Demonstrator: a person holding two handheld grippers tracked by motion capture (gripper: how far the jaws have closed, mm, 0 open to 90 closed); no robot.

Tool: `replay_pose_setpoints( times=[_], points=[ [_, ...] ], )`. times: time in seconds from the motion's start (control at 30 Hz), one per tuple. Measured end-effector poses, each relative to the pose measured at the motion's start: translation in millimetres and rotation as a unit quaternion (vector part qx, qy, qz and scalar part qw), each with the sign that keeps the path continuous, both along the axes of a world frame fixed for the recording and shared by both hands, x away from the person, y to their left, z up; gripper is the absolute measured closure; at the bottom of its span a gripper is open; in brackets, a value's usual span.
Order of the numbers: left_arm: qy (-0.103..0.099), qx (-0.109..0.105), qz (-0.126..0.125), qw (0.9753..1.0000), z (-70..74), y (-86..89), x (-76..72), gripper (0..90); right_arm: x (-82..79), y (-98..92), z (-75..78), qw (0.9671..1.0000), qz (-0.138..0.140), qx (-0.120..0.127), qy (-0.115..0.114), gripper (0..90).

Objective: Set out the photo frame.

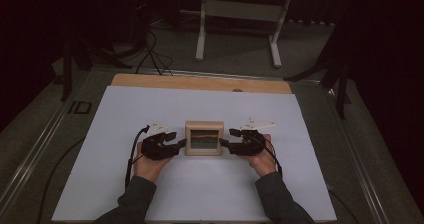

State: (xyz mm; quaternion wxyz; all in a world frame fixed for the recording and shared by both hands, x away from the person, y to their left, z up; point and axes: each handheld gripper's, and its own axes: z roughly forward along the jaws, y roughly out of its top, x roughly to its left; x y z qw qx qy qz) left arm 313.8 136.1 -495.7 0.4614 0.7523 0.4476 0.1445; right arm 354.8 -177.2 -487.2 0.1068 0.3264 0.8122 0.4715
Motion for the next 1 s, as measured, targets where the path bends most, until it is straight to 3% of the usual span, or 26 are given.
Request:
replay_pose_setpoints(
  times=[0.5, 1.0],
  points=[
    [-0.041, 0.025, -0.011, 0.9988, 6.8, 22.2, -21.7, 46.9, -18.3, -28.5, 1.0, 0.9995, -0.022, -0.008, -0.022, 38.1],
    [-0.047, 0.036, -0.012, 0.9982, 7.2, 54.3, -39.9, 46.7, -40.3, -69.4, -0.9, 0.9978, -0.055, -0.003, -0.037, 38.4]
  ],
)
